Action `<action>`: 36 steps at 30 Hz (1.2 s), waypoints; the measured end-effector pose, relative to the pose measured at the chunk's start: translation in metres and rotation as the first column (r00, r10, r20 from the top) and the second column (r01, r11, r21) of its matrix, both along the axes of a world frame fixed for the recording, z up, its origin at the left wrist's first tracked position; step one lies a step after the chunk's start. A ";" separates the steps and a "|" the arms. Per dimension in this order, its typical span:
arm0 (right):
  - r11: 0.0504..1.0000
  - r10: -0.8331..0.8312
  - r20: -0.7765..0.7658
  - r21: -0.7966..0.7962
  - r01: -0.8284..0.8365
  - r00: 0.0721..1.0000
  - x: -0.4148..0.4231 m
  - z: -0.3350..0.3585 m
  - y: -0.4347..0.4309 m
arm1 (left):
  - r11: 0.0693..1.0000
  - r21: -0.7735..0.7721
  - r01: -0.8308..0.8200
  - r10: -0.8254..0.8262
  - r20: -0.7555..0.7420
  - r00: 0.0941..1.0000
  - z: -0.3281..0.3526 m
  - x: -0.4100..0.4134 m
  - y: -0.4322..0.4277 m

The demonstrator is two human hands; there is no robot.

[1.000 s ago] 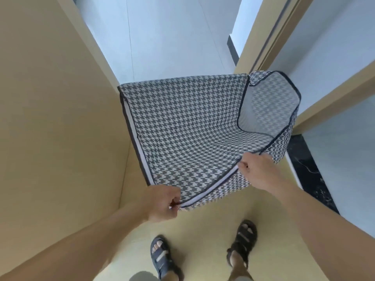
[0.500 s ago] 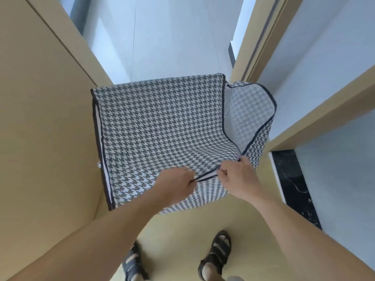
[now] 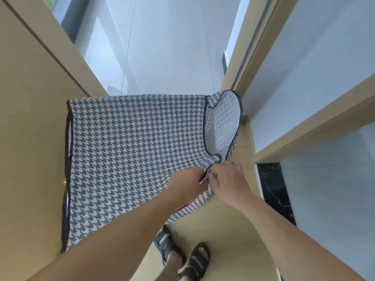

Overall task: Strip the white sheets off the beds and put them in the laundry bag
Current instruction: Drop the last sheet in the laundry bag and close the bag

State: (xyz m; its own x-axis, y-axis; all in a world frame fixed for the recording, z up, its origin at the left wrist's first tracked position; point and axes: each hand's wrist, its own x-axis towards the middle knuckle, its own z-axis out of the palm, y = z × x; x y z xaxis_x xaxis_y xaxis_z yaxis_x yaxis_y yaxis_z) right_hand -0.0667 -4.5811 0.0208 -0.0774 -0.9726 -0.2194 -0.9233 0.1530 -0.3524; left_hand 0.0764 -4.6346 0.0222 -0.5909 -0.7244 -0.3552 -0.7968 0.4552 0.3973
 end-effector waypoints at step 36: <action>0.719 0.606 0.149 0.318 -0.618 0.781 -0.130 0.010 -0.140 | 0.979 0.170 -0.116 0.152 -0.221 0.963 0.001 -0.071 0.042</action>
